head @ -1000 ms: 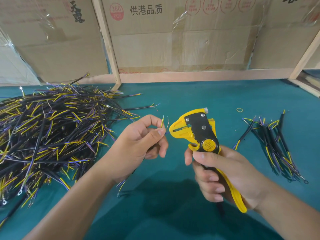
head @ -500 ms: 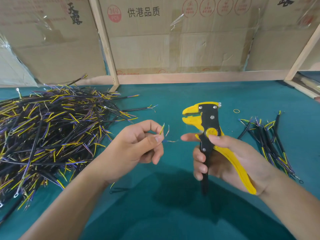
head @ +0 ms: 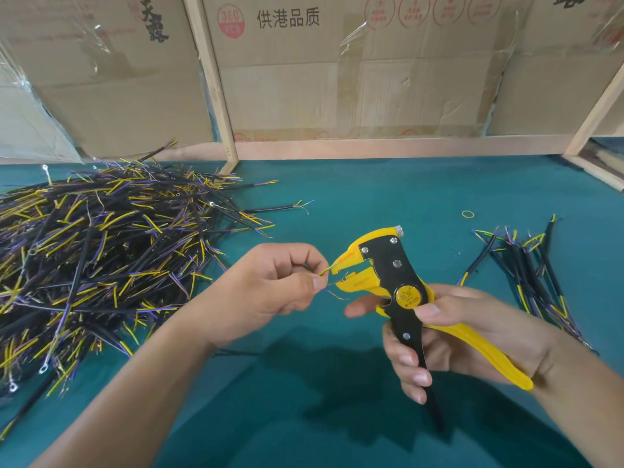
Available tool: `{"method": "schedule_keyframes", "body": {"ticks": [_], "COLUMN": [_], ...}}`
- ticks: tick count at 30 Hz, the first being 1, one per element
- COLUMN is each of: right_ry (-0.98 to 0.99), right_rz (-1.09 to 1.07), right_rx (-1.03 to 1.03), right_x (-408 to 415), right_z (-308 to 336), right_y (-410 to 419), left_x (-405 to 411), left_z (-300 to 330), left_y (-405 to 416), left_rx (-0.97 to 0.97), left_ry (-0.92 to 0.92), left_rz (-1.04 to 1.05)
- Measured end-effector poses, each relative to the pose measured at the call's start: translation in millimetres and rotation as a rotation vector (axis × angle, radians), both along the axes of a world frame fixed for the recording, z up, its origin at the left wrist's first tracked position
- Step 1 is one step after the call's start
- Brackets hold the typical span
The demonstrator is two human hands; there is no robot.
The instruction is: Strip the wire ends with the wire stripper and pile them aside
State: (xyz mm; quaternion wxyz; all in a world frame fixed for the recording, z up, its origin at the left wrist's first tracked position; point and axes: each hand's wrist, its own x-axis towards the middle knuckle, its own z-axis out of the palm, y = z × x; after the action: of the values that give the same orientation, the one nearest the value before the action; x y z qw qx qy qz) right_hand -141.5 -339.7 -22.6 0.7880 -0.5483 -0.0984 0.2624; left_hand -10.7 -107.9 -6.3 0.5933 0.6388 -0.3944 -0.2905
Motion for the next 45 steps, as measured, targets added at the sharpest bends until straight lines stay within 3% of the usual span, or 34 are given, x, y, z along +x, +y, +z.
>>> {"method": "schedule_keyframes", "body": {"ticks": [4, 14, 34, 40, 45], "right_ry": [-0.002, 0.023, -0.052, 0.008, 0.083], "right_rz": [0.044, 0.003, -0.334, -0.34, -0.286], "right_rx": [0.064, -0.002, 0.008, -0.099, -0.071], "right_x": [-0.6, -3.9, 1.8, 1.5, 3.5], "right_z": [0.7, 5.8, 2.6, -6.3, -15.5], "right_y": [-0.8, 5.1, 7.5, 6.3, 12.4], "left_x": [1.5, 0.9, 7.5, 5.2, 1.1], "left_z": [-0.7, -0.4, 2.5, 1.5, -9.6], "left_y": [-0.6, -0.5, 2.1, -10.8, -19.9], "left_rx": [0.009, 0.017, -0.065, -0.258, -0.276], "left_ry": [0.007, -0.013, -0.006, 0.273, 0.501], "left_rz": [0.022, 0.059, 0.179, 0.399, 0.411]}}
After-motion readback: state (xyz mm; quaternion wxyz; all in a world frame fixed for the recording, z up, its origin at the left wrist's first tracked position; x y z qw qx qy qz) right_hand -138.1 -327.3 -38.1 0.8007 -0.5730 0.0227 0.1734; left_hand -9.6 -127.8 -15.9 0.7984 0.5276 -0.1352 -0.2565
